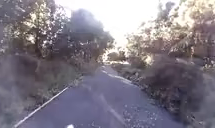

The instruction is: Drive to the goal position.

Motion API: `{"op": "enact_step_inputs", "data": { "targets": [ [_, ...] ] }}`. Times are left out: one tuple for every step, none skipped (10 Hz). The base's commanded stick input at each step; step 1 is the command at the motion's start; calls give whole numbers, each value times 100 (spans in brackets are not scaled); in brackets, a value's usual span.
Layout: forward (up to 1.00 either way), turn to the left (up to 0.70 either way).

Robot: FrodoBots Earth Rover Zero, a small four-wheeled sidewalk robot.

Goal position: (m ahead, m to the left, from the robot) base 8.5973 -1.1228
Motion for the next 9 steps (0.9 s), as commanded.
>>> {"op": "enact_step_inputs", "data": {
  "targets": [
    [70,0],
    [70,0],
    [70,0],
    [70,0],
    [70,0],
    [70,0],
    [70,0],
    [70,0],
    [70,0]
  ]
}}
